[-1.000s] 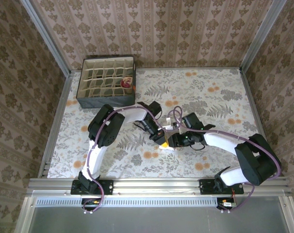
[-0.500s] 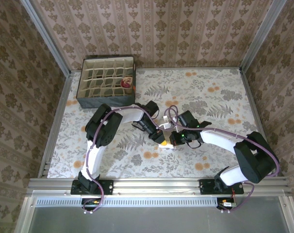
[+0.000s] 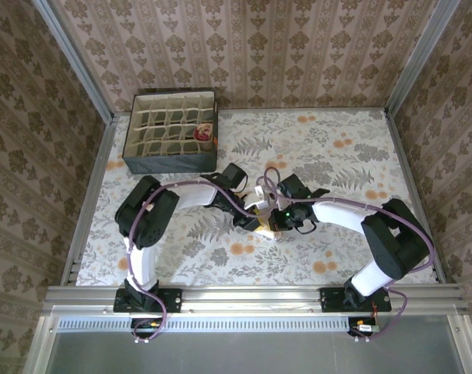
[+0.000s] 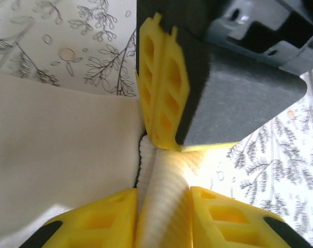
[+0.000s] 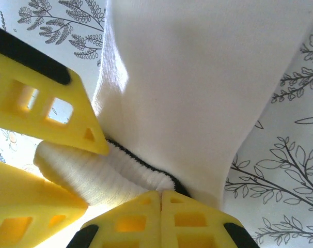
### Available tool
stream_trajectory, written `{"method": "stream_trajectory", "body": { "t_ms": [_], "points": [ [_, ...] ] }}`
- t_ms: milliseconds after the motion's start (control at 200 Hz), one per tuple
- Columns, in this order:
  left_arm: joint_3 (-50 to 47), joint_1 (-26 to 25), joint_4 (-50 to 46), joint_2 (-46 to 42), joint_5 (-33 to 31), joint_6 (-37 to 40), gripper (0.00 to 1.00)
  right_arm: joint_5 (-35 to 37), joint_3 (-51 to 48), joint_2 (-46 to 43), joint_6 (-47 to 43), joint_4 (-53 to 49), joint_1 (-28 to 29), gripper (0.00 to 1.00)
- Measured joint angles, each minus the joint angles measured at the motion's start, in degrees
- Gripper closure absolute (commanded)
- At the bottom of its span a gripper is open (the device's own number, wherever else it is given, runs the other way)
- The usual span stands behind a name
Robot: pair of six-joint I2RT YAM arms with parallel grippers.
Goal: Roll the socks
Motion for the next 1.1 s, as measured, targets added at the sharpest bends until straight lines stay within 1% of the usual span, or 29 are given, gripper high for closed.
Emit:
{"method": "stream_trajectory", "body": {
  "t_ms": [180, 295, 395, 490, 615, 720, 805, 880, 935, 1010, 1100],
  "points": [
    [-10.12, -0.48, 11.06, -8.24, -5.95, 2.25, 0.64, -0.35, 2.08, 1.97, 0.07, -1.81, 0.00, 1.00],
    [-15.30, -1.64, 17.14, -12.55, -10.27, 5.42, 0.64, -0.68, 3.34, 2.99, -0.04, -3.06, -0.02, 1.00],
    [-19.28, -4.55, 21.84, -15.85, -15.50, 9.55, 0.64, -1.16, 4.50, 3.85, -0.24, -4.24, -0.15, 1.00],
    [-22.08, -8.59, 25.62, -18.05, -21.97, 14.32, 0.64, -1.60, 5.42, 4.55, -0.57, -5.55, -0.42, 1.00],
    [-24.22, -12.61, 30.05, -18.45, -30.05, 19.71, 0.63, -2.21, 6.49, 5.38, -1.60, -6.97, -0.79, 1.00],
    [-24.74, -14.36, 31.91, -18.43, -34.75, 23.15, 0.63, -2.93, 6.97, 5.88, -2.05, -7.63, -1.18, 1.00],
    [-24.74, -15.32, 33.09, -18.40, -37.53, 25.11, 0.61, -3.19, 7.26, 6.16, -2.32, -8.07, -1.38, 1.00],
    [-25.03, -16.15, 34.45, -18.36, -39.71, 26.34, 0.54, -3.48, 7.39, 6.36, -2.67, -8.31, -1.49, 1.00],
    [-25.77, -16.46, 36.41, -18.34, -41.03, 26.69, 0.50, -3.65, 7.54, 6.49, -2.91, -8.61, -1.57, 1.00],
    [-26.95, -16.37, 38.91, -18.36, -41.86, 26.62, 0.50, -3.91, 7.63, 6.62, -3.08, -8.70, -1.66, 1.00],
    [-27.34, -16.09, 39.71, -18.43, -41.88, 26.16, 0.50, -4.37, 7.85, 6.91, -3.10, -8.87, -1.81, 1.00]
  ]
}}
